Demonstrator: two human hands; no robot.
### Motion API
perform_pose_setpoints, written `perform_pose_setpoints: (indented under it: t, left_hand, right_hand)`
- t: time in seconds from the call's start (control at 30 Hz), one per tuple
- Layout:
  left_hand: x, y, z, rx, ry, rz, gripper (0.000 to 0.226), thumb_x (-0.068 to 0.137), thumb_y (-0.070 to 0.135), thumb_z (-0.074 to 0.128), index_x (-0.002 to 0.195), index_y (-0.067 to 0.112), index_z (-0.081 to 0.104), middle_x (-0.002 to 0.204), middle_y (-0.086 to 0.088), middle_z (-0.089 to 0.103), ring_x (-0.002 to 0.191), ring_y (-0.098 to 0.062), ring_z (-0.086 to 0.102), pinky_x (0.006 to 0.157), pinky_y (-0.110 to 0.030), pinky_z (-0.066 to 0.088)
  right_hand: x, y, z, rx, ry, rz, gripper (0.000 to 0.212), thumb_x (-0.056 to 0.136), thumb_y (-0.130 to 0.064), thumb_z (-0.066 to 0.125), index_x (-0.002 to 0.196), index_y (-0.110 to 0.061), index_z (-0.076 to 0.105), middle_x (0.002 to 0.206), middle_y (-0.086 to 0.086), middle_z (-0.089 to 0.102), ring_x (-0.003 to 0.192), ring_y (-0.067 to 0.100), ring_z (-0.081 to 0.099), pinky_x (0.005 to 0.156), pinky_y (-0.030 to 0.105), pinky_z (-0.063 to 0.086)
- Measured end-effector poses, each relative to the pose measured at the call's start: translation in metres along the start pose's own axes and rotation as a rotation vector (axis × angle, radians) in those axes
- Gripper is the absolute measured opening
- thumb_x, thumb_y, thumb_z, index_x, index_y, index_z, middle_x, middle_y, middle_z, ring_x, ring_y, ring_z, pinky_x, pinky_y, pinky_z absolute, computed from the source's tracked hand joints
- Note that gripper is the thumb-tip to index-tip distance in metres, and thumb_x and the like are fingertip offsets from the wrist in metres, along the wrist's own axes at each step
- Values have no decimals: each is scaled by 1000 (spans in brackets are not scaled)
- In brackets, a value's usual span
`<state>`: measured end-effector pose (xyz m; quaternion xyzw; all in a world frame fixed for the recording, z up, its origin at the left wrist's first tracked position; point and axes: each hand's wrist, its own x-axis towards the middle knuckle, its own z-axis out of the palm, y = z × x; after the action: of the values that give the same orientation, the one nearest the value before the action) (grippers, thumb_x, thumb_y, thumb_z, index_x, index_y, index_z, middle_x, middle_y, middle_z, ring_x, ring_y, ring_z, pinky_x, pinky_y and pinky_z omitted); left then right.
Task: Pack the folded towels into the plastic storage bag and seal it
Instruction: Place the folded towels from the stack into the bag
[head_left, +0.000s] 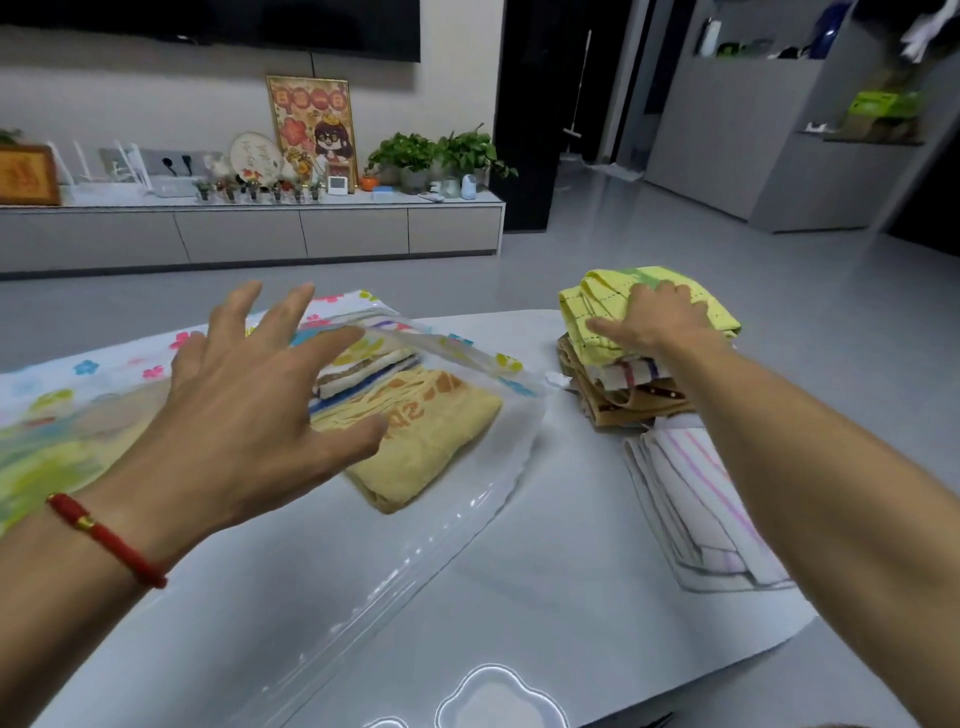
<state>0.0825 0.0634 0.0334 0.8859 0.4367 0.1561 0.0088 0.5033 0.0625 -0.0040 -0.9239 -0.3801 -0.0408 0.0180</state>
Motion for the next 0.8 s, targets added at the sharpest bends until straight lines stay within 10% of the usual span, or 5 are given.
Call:
perform_pose_setpoints:
  t: [0.33, 0.53, 0.67, 0.8]
  left_hand:
    - [7, -4, 6, -36, 39, -12, 90, 67, 86, 42, 146, 42, 37, 164, 2, 19, 150, -27, 4, 112, -64, 24]
    - [9, -5, 6, -65, 41, -23, 90, 64, 80, 45, 146, 43, 37, 164, 4, 18, 150, -25, 2, 113, -64, 23]
    - [9, -5, 7, -69, 51, -9, 98, 58, 87, 31, 145, 42, 37, 163, 2, 19, 150, -26, 4, 113, -64, 24]
    - [9, -8, 10, -56, 47, -6, 97, 61, 89, 30, 145, 43, 36, 163, 3, 19, 150, -26, 4, 112, -64, 24]
  right_hand:
    - [16, -5, 17, -5, 366, 29, 26, 95, -4, 52, 117, -4, 67, 111, 21, 70, 103, 44, 65, 83, 46, 47]
    - [10, -29, 23, -61, 365, -93, 26, 102, -18, 47, 116, -5, 65, 103, 17, 70, 96, 37, 64, 79, 45, 40]
    - [9, -27, 28, -68, 143, -97, 80, 99, -68, 21, 126, -8, 67, 137, 22, 61, 131, 40, 48, 106, 52, 36]
    - [30, -8, 13, 2, 313, 44, 35, 99, -22, 41, 121, -7, 64, 129, 24, 60, 120, 40, 50, 101, 53, 38]
